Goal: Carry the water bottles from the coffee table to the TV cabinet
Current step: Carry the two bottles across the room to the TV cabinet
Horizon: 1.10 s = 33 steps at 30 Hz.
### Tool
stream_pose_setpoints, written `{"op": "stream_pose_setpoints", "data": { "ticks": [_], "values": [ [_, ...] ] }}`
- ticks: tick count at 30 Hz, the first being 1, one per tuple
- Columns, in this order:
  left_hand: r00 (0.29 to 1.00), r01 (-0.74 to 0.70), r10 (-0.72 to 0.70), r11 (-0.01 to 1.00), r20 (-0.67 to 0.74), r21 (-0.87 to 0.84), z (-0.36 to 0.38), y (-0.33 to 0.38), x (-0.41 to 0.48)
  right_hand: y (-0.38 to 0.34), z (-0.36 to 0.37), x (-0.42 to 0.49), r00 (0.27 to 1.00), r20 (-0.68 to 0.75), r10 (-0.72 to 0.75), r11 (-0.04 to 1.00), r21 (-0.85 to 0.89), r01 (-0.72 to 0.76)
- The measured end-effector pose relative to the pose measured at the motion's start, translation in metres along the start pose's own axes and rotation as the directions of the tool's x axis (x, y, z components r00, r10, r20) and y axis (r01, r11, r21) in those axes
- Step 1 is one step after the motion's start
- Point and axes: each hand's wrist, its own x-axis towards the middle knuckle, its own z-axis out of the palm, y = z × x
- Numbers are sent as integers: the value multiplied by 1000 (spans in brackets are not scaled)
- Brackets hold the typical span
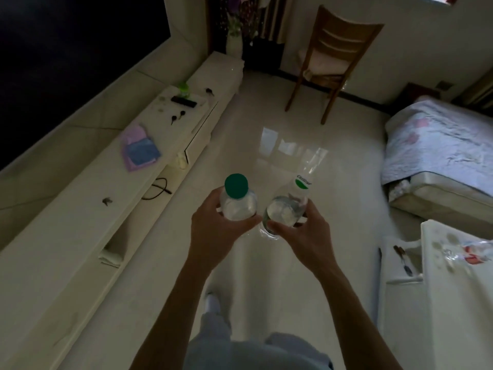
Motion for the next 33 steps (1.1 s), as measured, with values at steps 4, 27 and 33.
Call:
{"op": "stream_pose_setpoints", "data": {
  "ticks": [4,27,33],
  "values": [
    [999,-19,20,999,36,-26,8,2,40,-7,6,29,999,-43,7,1000,12,-6],
    [991,105,-98,992,93,-67,211,84,240,40,-142,302,997,-18,-77,997,-5,77],
    [996,68,-64,995,69,-67,250,110,292,43,-178,360,995,-17,-93,995,23,94]
  ]
}}
